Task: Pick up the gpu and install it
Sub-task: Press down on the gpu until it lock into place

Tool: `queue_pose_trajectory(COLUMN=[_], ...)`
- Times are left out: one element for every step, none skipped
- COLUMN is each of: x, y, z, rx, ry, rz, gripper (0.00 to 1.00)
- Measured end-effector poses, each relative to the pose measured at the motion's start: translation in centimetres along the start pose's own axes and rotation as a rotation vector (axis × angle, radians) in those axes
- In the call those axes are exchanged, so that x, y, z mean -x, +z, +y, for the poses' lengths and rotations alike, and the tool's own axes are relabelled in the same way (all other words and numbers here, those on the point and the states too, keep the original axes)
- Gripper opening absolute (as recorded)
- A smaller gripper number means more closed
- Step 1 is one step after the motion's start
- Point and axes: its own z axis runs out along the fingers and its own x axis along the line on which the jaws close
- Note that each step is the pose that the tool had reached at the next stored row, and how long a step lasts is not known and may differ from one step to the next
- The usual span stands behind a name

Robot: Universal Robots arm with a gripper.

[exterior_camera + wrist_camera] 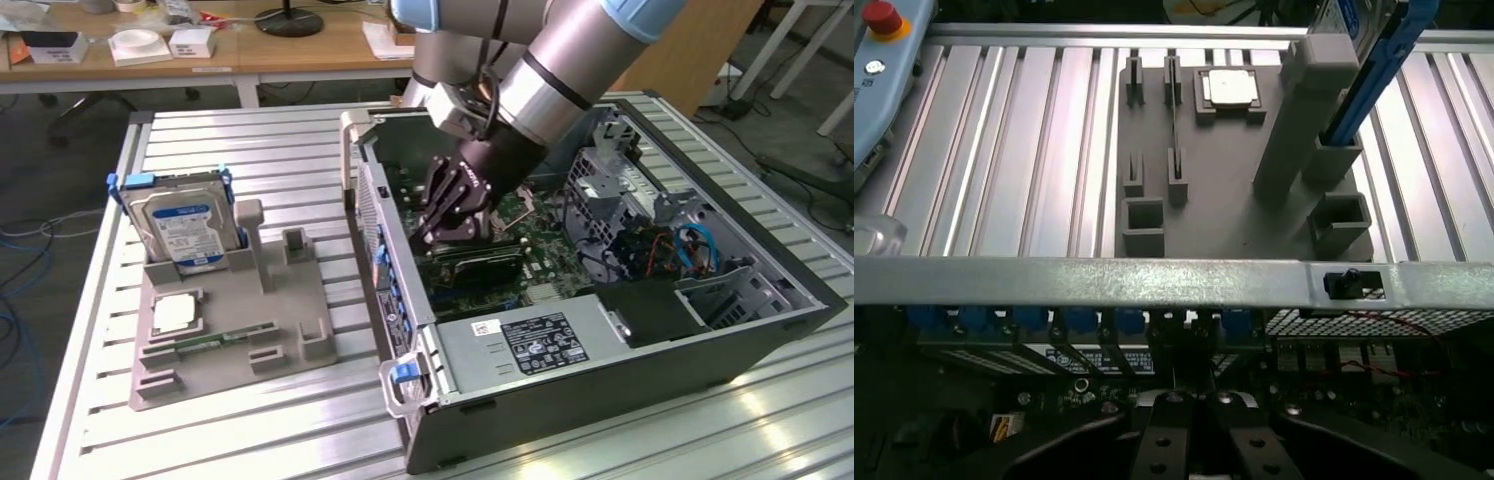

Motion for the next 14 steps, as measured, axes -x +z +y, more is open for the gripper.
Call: queue_pose_trajectory(x=[0.00,0.00,0.00,0.00,0.00,0.00,-0.01,-0.01,-0.01,-0.01,-0.01,-0.01,-0.01,-0.01], y=[0.04,0.08,0.11,0.15,0.18,0.20,0.24,0.27,0.31,0.36,0.41,0.46,0.51,0.57], z=[0.05,0.11,0.17,0.22,0.27,0.32,0.37,0.44,0.52,0.61,0.70,0.79,0.88,0.98], rx=[-0.0181,-0.0355,-0.0550,-0.0730,-0.0911,-0.1090,-0.1271,-0.1450,-0.1641,-0.1821,-0.2001,-0.2181,-0.2360,-0.2541], ry=[0.000,0.000,0.000,0.000,-0.001,-0.001,-0.001,-0.001,-0.001,-0.001,-0.001,-0.001,-0.001,-0.001], rz=[-0.0004,-0.0007,-0.0009,-0.0013,-0.0015,-0.0017,-0.0019,-0.0022,-0.0024,-0.0027,-0.0028,-0.0030,-0.0032,-0.0035], gripper=[0.10,0.10,0.10,0.10,0.10,0.10,0.10,0.10,0.10,0.10,0.10,0.10,0.10,0.10])
